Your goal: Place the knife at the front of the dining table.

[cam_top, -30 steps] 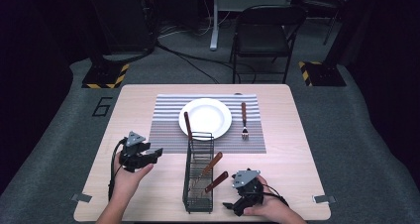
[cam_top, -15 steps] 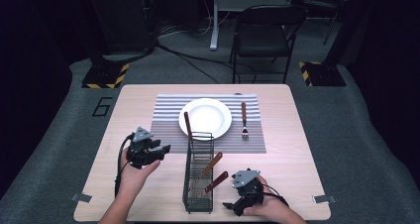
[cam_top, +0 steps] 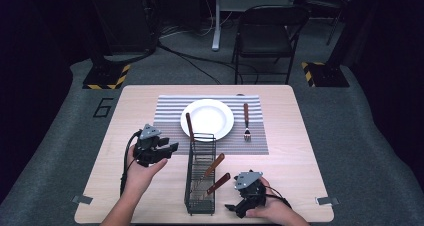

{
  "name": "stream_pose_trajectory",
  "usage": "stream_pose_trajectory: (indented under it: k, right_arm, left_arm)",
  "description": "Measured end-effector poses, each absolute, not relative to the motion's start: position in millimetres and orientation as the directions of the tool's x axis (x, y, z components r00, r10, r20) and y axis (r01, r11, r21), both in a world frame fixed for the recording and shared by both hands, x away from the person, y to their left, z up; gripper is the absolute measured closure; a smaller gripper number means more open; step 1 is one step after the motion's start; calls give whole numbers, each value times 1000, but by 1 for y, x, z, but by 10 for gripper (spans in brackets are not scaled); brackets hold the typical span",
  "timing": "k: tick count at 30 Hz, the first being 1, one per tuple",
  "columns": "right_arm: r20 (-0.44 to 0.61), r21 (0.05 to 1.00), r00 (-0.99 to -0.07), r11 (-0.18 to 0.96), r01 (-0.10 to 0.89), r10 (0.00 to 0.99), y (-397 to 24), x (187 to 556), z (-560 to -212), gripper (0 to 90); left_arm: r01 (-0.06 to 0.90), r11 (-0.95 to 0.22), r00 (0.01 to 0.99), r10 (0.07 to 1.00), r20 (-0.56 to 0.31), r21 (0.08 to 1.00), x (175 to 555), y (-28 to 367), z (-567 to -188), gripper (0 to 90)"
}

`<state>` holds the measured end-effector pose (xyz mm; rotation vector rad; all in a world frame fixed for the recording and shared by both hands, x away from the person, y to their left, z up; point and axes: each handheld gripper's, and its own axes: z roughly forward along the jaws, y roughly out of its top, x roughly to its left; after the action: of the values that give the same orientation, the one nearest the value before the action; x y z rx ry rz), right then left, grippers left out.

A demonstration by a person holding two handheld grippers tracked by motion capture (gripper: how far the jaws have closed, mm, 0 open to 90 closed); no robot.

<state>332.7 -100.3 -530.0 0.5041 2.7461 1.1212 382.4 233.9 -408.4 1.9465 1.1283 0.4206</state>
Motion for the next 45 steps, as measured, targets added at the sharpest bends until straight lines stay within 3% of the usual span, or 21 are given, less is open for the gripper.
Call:
stream_pose_trajectory:
  k: [18,45]
  right_arm:
    - [4,699,-935,668,255,354,-100,333,-530,0]
    - [3,699,-935,668,255,354,-100,333,-530,0]
  left_arm:
    - [525,-264,591,797,-124,809,387,207,-399,547]
    - [531,-263,593,795,-131,806,401,185,-409,663]
